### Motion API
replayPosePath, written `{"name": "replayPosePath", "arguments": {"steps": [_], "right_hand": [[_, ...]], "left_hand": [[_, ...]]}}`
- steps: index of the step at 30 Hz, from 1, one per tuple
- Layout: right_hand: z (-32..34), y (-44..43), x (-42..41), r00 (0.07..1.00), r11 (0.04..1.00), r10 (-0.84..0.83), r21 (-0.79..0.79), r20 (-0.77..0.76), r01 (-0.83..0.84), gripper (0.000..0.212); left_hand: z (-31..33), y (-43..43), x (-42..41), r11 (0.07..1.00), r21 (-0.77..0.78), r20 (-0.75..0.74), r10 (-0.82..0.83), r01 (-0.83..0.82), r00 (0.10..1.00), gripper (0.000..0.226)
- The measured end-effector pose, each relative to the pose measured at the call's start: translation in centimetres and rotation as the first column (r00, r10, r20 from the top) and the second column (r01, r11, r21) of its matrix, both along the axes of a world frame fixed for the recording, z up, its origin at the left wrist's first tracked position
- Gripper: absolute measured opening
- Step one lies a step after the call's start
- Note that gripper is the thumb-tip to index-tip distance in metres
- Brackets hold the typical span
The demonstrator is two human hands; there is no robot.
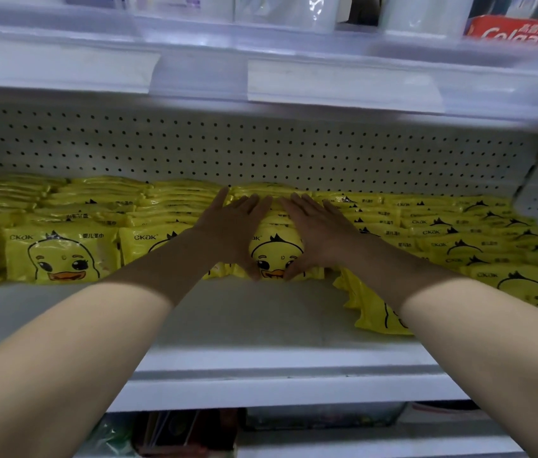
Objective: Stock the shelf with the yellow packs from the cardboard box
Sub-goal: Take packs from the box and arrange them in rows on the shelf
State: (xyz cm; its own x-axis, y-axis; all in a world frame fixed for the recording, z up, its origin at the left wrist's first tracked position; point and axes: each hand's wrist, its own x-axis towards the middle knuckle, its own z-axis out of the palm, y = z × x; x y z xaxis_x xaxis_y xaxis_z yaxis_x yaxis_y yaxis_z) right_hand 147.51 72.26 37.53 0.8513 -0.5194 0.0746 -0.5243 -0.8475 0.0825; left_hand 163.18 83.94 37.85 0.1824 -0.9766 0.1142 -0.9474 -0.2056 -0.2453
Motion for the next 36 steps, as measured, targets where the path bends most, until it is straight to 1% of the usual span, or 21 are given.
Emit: {"name": "replayPosePath", "arguments": {"steps": [1,2,3,4,5,6,7,9,10,12,14,16,20,23,26,29,30,32,33,35,36], "right_hand": [[0.1,0.2,-0.3,1.0,0.999,0.008,0.045,0.027,-0.01,0.146],[0.3,0.5,-0.8,0.996,0.994,0.017,0.105,0.088,-0.027,0.141],[0.3,0.6,-1.3,0.982,0.985,0.021,0.166,0.187,-0.053,0.132],[0.3,0.7,-2.0,0.949,0.973,0.02,0.211,0.314,-0.09,0.12],[0.2,0.7,-2.6,0.896,0.965,0.013,0.228,0.443,-0.127,0.103],[-0.1,0.5,-3.2,0.836,0.962,0.0,0.23,0.548,-0.151,0.085],[-0.4,0.3,-3.6,0.784,0.96,-0.015,0.227,0.62,-0.162,0.069],[-1.2,-0.3,-4.1,0.737,0.965,-0.042,0.219,0.675,-0.145,0.043],[-1.4,-0.5,-4.1,0.732,0.97,-0.05,0.208,0.68,-0.127,0.034],[-1.6,-0.7,-4.0,0.727,0.972,-0.067,0.211,0.684,-0.108,0.023],[-1.4,-0.8,-3.9,0.727,0.965,-0.075,0.234,0.683,-0.12,0.018],[-1.1,-0.6,-3.7,0.728,0.962,-0.064,0.235,0.683,-0.136,0.014],[-0.9,-0.4,-3.3,0.724,0.94,-0.087,0.298,0.684,-0.168,0.014],[-1.2,-0.5,-2.7,0.732,0.944,-0.071,0.282,0.677,-0.169,0.016],[-1.2,-0.5,-2.6,0.732,0.943,-0.095,0.297,0.675,-0.152,0.019],[-1.1,-0.5,-2.6,0.752,0.956,-0.068,0.259,0.656,-0.14,0.01],[-1.0,-0.4,-2.6,0.755,0.956,-0.074,0.262,0.652,-0.132,0.01],[-0.9,-0.5,-2.5,0.732,0.944,-0.1,0.297,0.674,-0.144,0.018],[-0.9,-0.6,-2.4,0.695,0.934,-0.107,0.311,0.711,-0.174,0.019],[-0.5,-0.5,-2.4,0.608,0.924,-0.096,0.298,0.788,-0.241,0.015],[-0.4,-0.6,-2.3,0.595,0.927,-0.106,0.297,0.796,-0.231,0.012]], "left_hand": [[-0.1,0.2,0.0,1.0,-0.019,-0.007,-0.016,0.016,1.0,0.149],[-0.1,0.6,0.0,0.997,-0.059,-0.032,-0.046,0.044,0.998,0.146],[-0.3,1.0,0.1,0.988,-0.133,-0.084,-0.09,0.078,0.992,0.139],[-0.4,1.4,0.1,0.964,-0.244,-0.16,-0.147,0.105,0.976,0.128],[-0.5,1.8,0.2,0.921,-0.375,-0.242,-0.211,0.109,0.947,0.113],[-0.8,2.1,0.2,0.862,-0.498,-0.309,-0.275,0.092,0.91,0.096],[-1.2,2.3,0.2,0.801,-0.595,-0.351,-0.327,0.06,0.878,0.08],[-2.4,2.3,0.3,0.707,-0.707,-0.376,-0.385,0.009,0.843,0.055],[-3.0,2.1,0.4,0.683,-0.73,-0.376,-0.397,-0.003,0.837,0.046],[-3.8,1.7,0.1,0.654,-0.756,-0.367,-0.42,-0.004,0.83,0.035],[-4.0,1.3,-0.2,0.632,-0.775,-0.371,-0.443,-0.009,0.816,0.031],[-3.9,1.1,-0.5,0.625,-0.78,-0.379,-0.444,-0.023,0.812,0.031],[-3.9,0.7,-0.9,0.63,-0.776,-0.387,-0.459,-0.013,0.8,0.022],[-3.6,0.5,-1.0,0.654,-0.755,-0.401,-0.423,-0.032,0.813,0.016],[-3.4,0.3,-0.9,0.685,-0.728,-0.364,-0.38,-0.005,0.85,0.01],[-3.1,0.1,-0.8,0.739,-0.674,-0.345,-0.306,-0.007,0.887,0.009],[-2.9,0.0,-0.9,0.757,-0.653,-0.353,-0.287,-0.016,0.89,0.01],[-2.6,0.0,-0.7,0.754,-0.656,-0.362,-0.302,-0.012,0.882,0.013],[-2.4,-0.1,-0.5,0.735,-0.678,-0.364,-0.322,-0.012,0.874,0.014],[-2.0,-0.1,-0.2,0.709,-0.704,-0.398,-0.331,-0.053,0.855,0.013],[-1.8,-0.1,0.0,0.706,-0.704,-0.42,-0.325,-0.079,0.848,0.011]]}}
